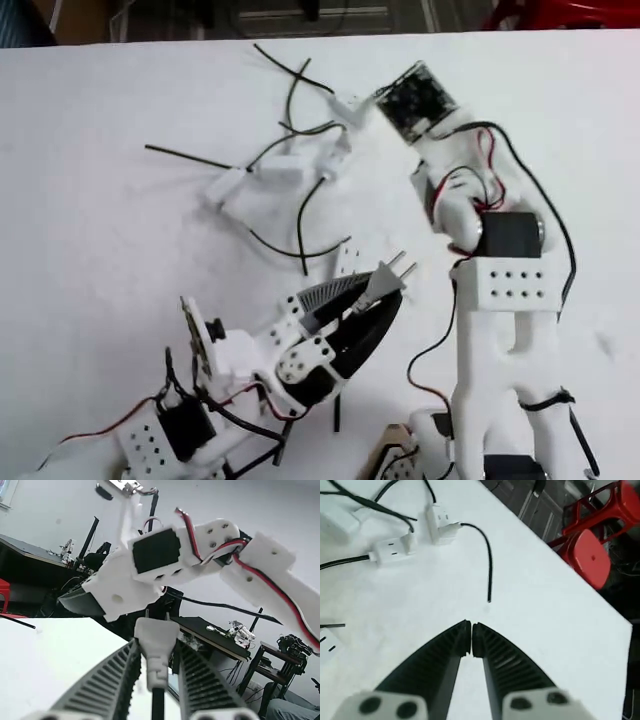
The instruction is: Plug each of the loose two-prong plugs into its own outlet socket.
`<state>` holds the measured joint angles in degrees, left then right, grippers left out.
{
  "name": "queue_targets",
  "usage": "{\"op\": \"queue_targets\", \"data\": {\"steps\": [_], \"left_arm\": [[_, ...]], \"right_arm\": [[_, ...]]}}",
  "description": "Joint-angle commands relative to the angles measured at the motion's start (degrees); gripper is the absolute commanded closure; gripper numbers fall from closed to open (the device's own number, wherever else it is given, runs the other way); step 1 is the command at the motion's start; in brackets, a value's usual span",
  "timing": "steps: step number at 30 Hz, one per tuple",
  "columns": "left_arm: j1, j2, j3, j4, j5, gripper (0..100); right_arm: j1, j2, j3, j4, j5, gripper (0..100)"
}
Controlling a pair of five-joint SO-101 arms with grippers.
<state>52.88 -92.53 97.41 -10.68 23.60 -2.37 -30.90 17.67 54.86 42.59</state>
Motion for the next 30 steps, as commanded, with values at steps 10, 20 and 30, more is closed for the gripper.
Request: {"op": "queue_targets", "data": {"steps": [10, 20, 30], "left_arm": [[-0.7, -0.6, -0.9, -1.2, 0.4, 98], [-0.7, -0.6, -1.1, -1.2, 0.4, 98], [-0.7, -0.6, -1.1, -1.2, 0.4, 98]], "right_arm": [[-17.1, -17.1, -5.8, 19.4, -0.5, 97.9], [-9.5, -26.0, 19.0, 10.6, -0.2, 97.9], [-5.8, -39.9, 32.6, 5.7, 0.0, 97.9]]}}
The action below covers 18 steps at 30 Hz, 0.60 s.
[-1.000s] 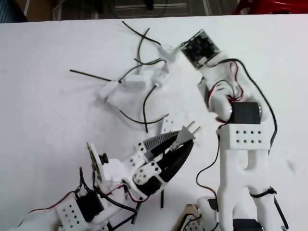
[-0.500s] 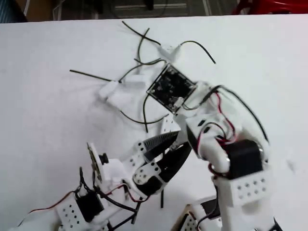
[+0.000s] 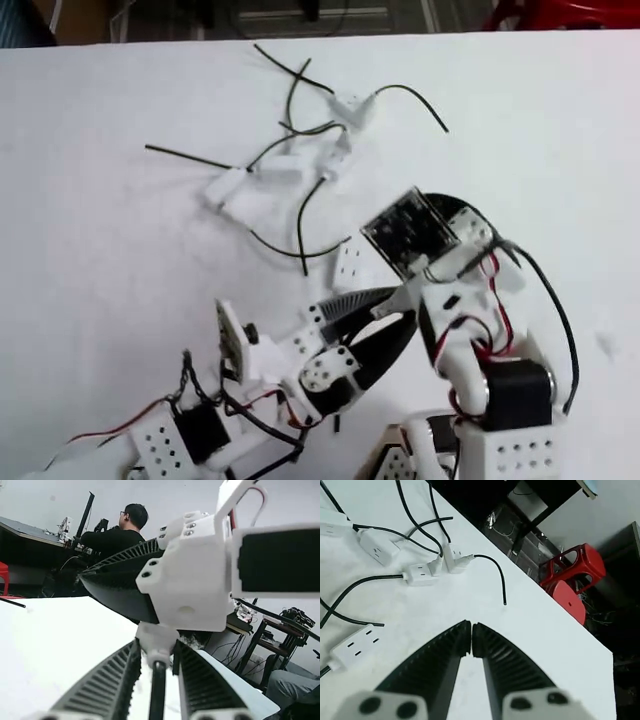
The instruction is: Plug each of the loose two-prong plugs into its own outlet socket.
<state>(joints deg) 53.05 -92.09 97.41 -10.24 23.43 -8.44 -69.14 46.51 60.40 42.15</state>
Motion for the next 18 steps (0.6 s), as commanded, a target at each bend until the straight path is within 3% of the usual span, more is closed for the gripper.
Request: {"op": "queue_targets", "data": {"steps": [1, 18], "left_arm": [[-1.0, -1.0, -1.1, -1.7, 0.5, 98], [-1.4, -0.8, -1.1, -1.1, 0.5, 98]], "right_arm": [[0.2, -1.9, 4.0, 0.0, 0.4, 97.9], [11.6, -1.7, -8.5, -3.8, -0.1, 97.9]]}}
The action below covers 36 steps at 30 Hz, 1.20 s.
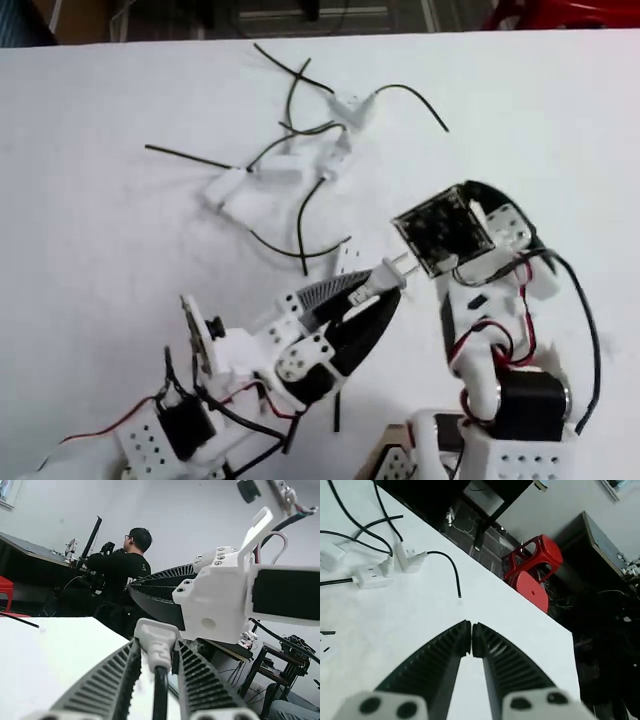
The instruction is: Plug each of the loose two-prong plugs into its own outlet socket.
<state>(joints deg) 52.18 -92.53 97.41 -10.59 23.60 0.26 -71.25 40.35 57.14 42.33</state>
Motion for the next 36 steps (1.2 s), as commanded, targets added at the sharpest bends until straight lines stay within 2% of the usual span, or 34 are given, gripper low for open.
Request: {"op": "queue_targets", "data": {"steps": [1, 3, 8, 12, 14, 17, 21, 24, 28, 31, 36], "left_arm": [[-1.3, -0.4, -1.3, 0.1, 0.4, 98], [-3.5, -0.2, -3.5, 3.5, 0.4, 98], [-8.7, -0.1, -12.7, 18.5, 0.5, 98], [-10.3, 3.2, -19.2, 25.4, 0.8, 98], [-12.5, 10.1, -24.1, 27.4, 4.3, 98], [-16.6, 27.1, -34.4, 31.3, 10.9, 97], [-17.1, 51.8, -50.7, 41.9, 14.2, 97], [-17.5, 64.6, -60.4, 48.9, 17.3, 98], [-17.2, 73.3, -68.9, 57.1, 18.5, 98], [-18.0, 76.7, -73.3, 62.7, 22.1, 98], [-18.5, 82.1, -80.0, 69.8, 22.7, 98]], "right_arm": [[4.1, 0.5, -2.1, -0.6, -0.3, 97.9], [7.5, 1.2, -1.1, -0.6, -1.5, 97.9], [16.5, 5.7, 2.7, -0.6, -3.5, 97.9], [23.0, 6.7, 9.2, -0.6, -3.5, 97.9], [25.8, 6.7, 12.8, -0.6, -3.3, 97.9], [29.6, 6.7, 17.7, -0.7, -3.2, 97.9], [33.4, 6.7, 22.7, -0.9, -3.2, 97.9], [34.4, 6.7, 27.4, -0.9, -3.2, 97.9], [34.7, 6.7, 34.3, -1.0, -3.0, 97.9], [34.7, 6.7, 38.6, -1.0, -2.9, 97.9], [35.6, 6.3, 42.5, -1.4, -2.9, 97.9]]}}
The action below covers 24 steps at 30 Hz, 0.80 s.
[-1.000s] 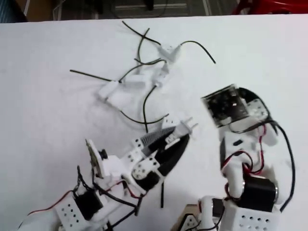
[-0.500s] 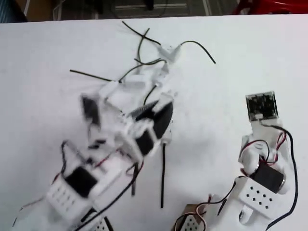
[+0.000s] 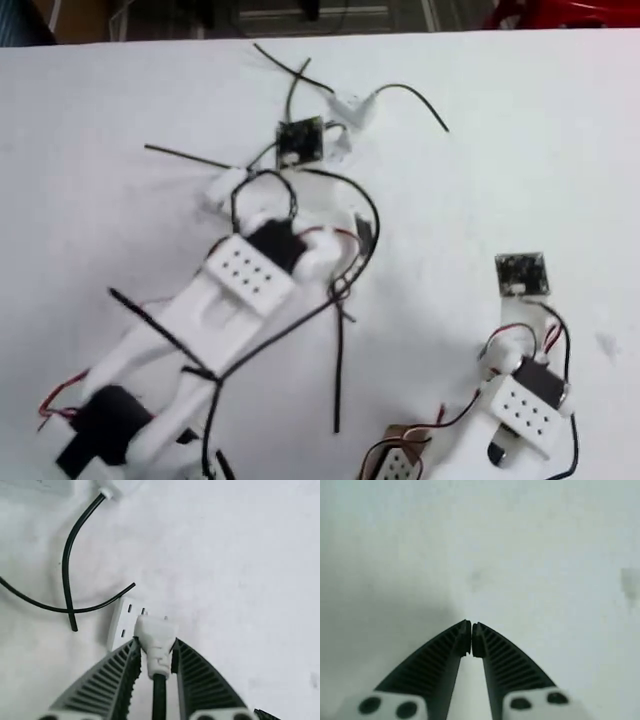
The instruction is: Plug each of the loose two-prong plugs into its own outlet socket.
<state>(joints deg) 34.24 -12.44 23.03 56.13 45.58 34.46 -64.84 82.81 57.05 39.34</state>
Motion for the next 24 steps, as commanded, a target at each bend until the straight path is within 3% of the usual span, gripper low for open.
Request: {"op": "queue_targets", "data": {"steps": [1, 14, 24], "left_arm": [[-0.6, 3.4, -6.9, 4.0, 1.1, 98], [2.5, 29.4, -31.4, 21.3, 10.1, 98], [0.9, 35.0, -33.8, 18.2, 9.8, 98]], "right_arm": [[2.4, -0.7, 0.0, -1.3, 0.0, 97.9], [3.0, -16.9, 6.5, 3.2, -0.1, 97.9], [0.9, -37.0, 11.1, 13.9, 0.0, 97.9]]}}
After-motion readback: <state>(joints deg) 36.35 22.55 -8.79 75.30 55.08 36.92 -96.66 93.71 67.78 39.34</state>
